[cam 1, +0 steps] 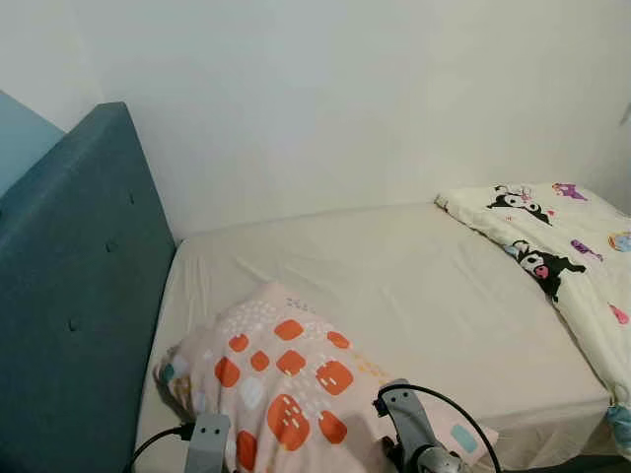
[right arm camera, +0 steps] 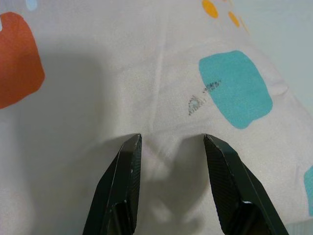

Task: Clean up the room

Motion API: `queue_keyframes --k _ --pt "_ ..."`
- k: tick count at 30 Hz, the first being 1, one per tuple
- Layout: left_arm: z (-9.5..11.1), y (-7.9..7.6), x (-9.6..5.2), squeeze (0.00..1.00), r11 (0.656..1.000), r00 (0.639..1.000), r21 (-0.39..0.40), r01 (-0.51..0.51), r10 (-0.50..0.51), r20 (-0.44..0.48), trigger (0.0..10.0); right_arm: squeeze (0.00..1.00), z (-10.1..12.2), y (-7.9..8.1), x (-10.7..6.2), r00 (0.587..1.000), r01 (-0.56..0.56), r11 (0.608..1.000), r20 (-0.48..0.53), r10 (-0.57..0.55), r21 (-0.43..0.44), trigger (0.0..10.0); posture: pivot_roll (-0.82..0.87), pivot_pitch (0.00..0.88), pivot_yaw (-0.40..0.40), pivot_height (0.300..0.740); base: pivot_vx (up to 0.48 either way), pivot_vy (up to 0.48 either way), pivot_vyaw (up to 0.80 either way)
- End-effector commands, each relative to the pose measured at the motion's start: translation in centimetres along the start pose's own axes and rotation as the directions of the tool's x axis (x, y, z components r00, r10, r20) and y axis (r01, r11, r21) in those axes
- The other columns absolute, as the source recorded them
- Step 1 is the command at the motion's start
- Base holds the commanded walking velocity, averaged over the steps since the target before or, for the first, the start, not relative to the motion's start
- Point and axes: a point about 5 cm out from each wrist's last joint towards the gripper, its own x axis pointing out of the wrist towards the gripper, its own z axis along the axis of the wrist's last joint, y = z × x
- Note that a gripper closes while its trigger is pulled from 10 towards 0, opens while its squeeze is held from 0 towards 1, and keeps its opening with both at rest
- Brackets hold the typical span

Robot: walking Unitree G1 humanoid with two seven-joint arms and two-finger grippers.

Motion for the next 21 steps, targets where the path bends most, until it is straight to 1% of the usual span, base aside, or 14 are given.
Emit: queue_keyframes --k 1,21 --pt "0.11 0.31 0.03 0.00 1.000 1.000 0.002 -0.005 0.005 0.000 10.0 0.00 0.16 0.28 0.06 1.000 -0.014 1.000 0.001 0.014 -0.024 10.0 -0.10 0.000 -0.007 0.740 0.000 0.000 0.00" --pt "0.04 0.11 0.04 0.00 1.000 1.000 0.009 0.003 -0.003 -0.005 10.0 0.00 -0.07 0.33 0.04 1.000 -0.025 0.999 -0.010 0.025 -0.047 10.0 -0.10 0.000 -0.007 0.740 0.000 0.000 0.00"
